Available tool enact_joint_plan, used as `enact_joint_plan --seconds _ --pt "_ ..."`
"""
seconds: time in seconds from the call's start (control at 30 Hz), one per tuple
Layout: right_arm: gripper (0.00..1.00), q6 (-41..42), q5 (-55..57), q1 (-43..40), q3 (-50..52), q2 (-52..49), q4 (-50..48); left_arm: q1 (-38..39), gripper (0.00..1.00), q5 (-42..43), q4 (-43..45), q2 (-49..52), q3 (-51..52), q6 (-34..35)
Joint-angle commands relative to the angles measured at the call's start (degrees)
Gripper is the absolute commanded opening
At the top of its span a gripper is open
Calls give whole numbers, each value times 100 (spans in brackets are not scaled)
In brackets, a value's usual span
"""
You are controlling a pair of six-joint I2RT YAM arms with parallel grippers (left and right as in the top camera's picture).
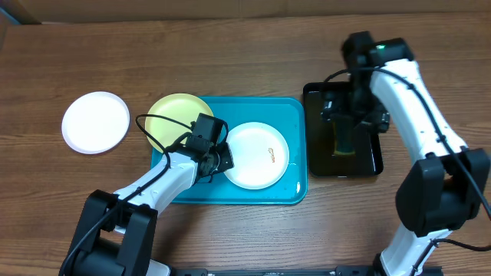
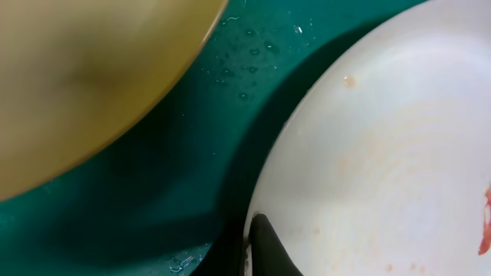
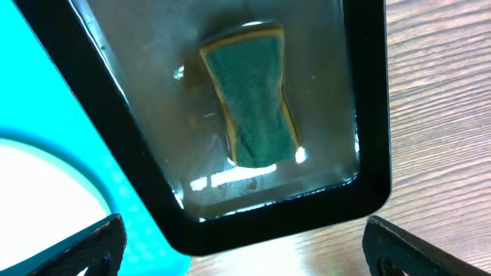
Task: Clean dirty plates on tray and stack at the side
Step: 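Grasp the green sponge in the black tray with the right gripper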
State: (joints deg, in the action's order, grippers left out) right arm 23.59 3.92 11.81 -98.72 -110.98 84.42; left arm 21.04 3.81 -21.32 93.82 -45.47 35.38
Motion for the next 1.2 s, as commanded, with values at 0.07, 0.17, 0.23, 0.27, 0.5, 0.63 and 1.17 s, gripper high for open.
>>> enact_joint_plan --seconds 0.07,0.17,0.23,0.27,0.5,0.63,1.17 --pt "100 363 619 151 415 17 -372 42 40 -186 -203 219 149 149" --pt "100 284 754 162 872 17 -914 42 41 -190 -205 219 149 149" --pt "100 101 809 160 1189 17 -1355 42 40 -188 -195 219 149 151" --pt "100 -31 807 151 1344 17 -1582 42 40 -188 -179 219 149 151" --pt "94 -758 807 133 2334 17 -3383 42 41 -184 -151 219 149 151" --pt "88 -756 804 79 2667 17 -4138 42 41 -186 -177 219 149 149" --pt "100 -1036 503 63 1812 74 -3075 42 44 -190 -157 219 149 149"
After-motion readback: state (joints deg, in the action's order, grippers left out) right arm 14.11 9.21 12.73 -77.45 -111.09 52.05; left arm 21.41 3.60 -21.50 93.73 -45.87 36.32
